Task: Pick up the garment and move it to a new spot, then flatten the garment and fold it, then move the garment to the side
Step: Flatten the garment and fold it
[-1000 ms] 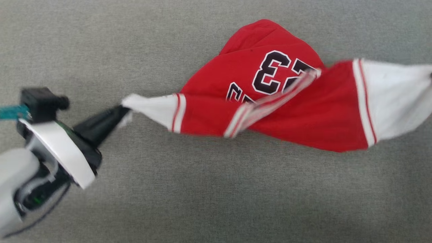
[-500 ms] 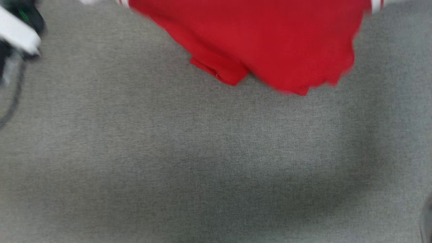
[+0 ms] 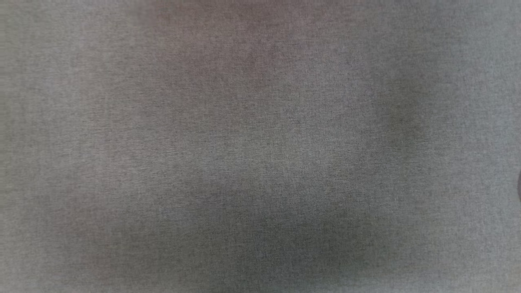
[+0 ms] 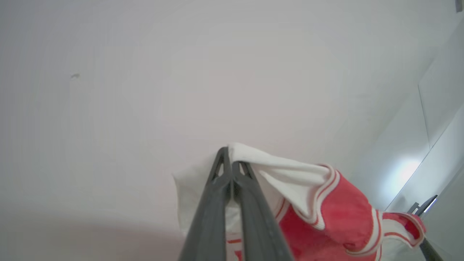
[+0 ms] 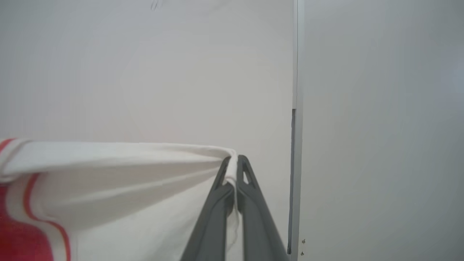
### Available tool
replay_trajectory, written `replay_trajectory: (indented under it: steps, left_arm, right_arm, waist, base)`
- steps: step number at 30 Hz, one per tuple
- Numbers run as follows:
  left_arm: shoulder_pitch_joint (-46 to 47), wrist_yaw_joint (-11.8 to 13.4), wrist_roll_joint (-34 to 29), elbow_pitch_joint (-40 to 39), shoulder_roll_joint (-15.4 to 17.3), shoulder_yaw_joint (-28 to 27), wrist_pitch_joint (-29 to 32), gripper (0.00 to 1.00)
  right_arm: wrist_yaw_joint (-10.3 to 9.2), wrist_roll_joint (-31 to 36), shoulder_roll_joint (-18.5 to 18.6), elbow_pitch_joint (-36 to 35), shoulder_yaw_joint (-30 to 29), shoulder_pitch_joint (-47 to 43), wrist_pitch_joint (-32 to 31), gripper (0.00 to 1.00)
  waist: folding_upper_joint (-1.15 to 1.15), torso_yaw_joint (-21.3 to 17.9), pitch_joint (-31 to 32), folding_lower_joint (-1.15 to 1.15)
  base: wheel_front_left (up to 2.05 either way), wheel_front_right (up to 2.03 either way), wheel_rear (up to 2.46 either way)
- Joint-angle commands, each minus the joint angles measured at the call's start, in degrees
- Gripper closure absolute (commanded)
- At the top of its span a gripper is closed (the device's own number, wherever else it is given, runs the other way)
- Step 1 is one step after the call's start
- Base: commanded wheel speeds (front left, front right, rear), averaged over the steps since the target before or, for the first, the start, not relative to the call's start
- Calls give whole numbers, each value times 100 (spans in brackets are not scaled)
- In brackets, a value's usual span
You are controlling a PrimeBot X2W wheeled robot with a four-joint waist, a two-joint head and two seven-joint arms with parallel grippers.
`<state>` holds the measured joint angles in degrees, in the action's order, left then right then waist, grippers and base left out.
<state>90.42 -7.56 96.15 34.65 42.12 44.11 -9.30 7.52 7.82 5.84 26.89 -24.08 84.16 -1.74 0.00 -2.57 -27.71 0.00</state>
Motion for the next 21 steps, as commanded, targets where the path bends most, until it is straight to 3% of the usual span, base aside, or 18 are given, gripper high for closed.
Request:
replay_trajectory:
  steps: [1,4,11,15,21]
  left_arm:
    - [-161,15,-84,-158,17,15,38,100]
    - [-394,15,-42,-292,-7,-8,85,100]
    - [-1901,15,154,-1195,179,155,532,100]
    - [-3210,14,348,-1840,200,15,399,100]
    - [-5128,14,316,-2574,160,-161,49,100]
  right_arm:
    - [-6,105,81,169,-76,-45,104,100]
    - [-5,58,105,320,-155,-160,155,100]
    - [-5,-297,432,511,403,-1369,252,100]
    - [-4,-819,601,67,796,-2590,135,100]
    - [-5,-1712,784,-1181,1113,-4770,-369,100]
  waist:
    - [0,68,107,0]
    - [0,92,165,0]
    - [0,158,320,0]
    - [0,220,436,0]
    - [0,303,599,0]
  base:
    - [0,0,0]
    - [0,0,0]
    - [0,0,0]
    - [0,0,0]
    - [0,0,0]
